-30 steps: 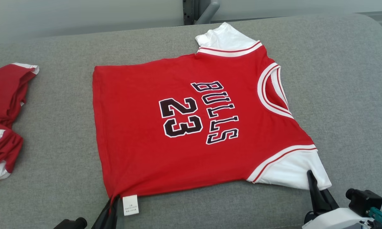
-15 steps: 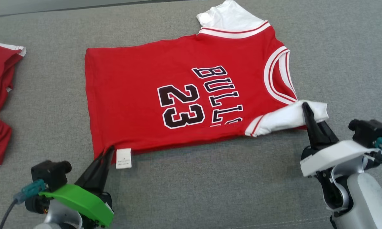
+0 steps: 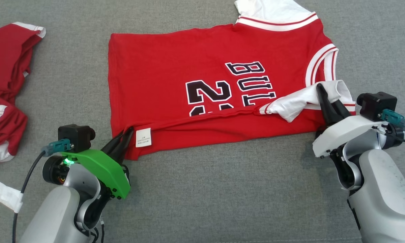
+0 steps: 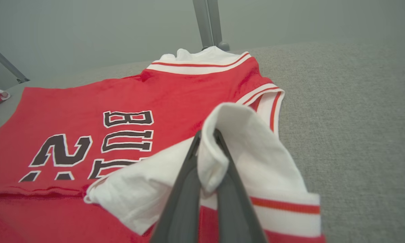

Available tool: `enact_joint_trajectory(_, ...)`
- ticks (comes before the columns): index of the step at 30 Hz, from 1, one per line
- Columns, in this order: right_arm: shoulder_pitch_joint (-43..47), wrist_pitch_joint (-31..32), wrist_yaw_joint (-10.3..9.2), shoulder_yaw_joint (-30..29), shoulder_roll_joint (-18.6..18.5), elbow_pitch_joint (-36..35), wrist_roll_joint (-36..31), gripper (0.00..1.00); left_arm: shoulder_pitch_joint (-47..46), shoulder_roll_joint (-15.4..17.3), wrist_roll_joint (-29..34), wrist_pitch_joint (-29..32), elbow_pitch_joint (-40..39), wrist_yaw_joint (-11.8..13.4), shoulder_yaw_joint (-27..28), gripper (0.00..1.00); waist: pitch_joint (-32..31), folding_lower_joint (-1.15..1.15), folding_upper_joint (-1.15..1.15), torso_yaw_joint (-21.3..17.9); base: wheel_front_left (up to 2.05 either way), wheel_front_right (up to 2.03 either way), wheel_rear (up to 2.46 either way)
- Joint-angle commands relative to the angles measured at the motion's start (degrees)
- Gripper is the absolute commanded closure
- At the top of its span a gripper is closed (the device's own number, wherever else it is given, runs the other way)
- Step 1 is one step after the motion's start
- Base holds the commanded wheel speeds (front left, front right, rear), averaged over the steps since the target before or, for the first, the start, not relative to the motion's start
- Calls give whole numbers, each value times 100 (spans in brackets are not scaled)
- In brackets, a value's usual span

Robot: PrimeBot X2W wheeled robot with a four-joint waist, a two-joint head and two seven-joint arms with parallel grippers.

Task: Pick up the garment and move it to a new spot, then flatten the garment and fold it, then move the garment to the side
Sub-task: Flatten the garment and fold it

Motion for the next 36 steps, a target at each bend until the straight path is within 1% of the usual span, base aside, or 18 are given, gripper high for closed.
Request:
enact_joint_trajectory(1, -97, -97, -6, -35, 21, 80, -94, 100, -160, 39, 14, -62, 157, -36, -41, 100, 44, 0, 0, 26, 0, 0, 0)
enact_joint_trajectory(2, -123, -134, -6, -28, 45, 135, -137, 100, -221, 66, 30, -97, 260, -41, -67, 100, 44, 0, 0, 13, 0, 0, 0)
enact_joint_trajectory(3, -154, -172, -6, -1, 47, 180, -201, 75, -267, 87, 31, -134, 358, -51, -92, 100, 41, 0, 0, -1, 0, 0, 0)
enact_joint_trajectory(4, -171, -211, -6, 15, 46, 215, -248, 20, -295, 94, 11, -162, 441, -57, -106, 100, 36, 0, 0, -16, 0, 0, 0)
enact_joint_trajectory(5, -176, -248, -6, 15, 47, 257, -305, 0, -310, 99, -13, -212, 521, -61, -95, 84, 25, 0, 0, -33, 0, 0, 0)
enact_joint_trajectory(6, -180, -304, -6, -6, 40, 281, -379, 0, -324, 103, -21, -243, 594, -64, -90, 59, 10, 0, 0, -49, 0, 0, 0)
enact_joint_trajectory(7, -175, -349, -6, -29, 42, 290, -437, 0, -330, 114, -27, -286, 634, -65, -91, 0, -8, 0, 0, -67, 0, 0, 0)
enact_joint_trajectory(10, 10, -561, -6, -138, 31, 181, -571, 0, -113, 136, -96, -508, 704, -71, -53, 0, -134, 0, 0, -122, 0, 0, 0)
enact_joint_trajectory(13, 221, -650, -6, -236, 2, -47, -634, 0, 88, 135, -127, -752, 591, 35, 51, 0, -266, 0, 0, -151, 0, 0, 0)
enact_joint_trajectory(14, 221, -650, -6, -236, 2, -47, -634, 0, 88, 135, -127, -752, 591, 35, 51, 0, -266, 0, 0, -151, 0, 0, 0)
enact_joint_trajectory(17, 570, -644, -6, -308, -9, -379, -678, 0, 409, 116, -153, -950, 350, 145, 127, 0, -429, 0, 0, -172, 0, 0, 0)
enact_joint_trajectory(21, 1080, -457, -6, -375, -67, -899, -857, 0, 887, 118, -166, -1044, -114, 369, 161, 0, -606, 0, 0, -218, 0, 0, 0)
enact_joint_trajectory(24, 1351, -210, -7, -518, 0, -1178, -956, 0, 1178, 78, -267, -959, -402, 510, 172, 0, -608, 0, 0, -241, 0, 0, 0)
enact_joint_trajectory(27, 1377, 91, -6, -712, 62, -1292, -1201, 0, 1180, 60, -317, -786, -500, 604, 155, 0, -444, 0, 0, -220, 0, 0, 0)
enact_joint_trajectory(29, 1274, 299, -6, -812, 163, -1269, -1305, 0, 1045, 7, -431, -618, -427, 596, 133, 0, -307, 0, 0, -192, 0, 0, 0)
enact_joint_trajectory(33, 1014, 605, -7, -929, 273, -1110, -1574, 0, 734, 20, -486, -380, -131, 590, 101, 0, -44, 0, 0, -126, 0, 0, 0)
enact_joint_trajectory(36, 816, 712, -7, -1055, 359, -947, -1614, 0, 540, -15, -557, -297, 106, 516, 92, 0, 103, 0, 0, -68, 0, 0, 0)
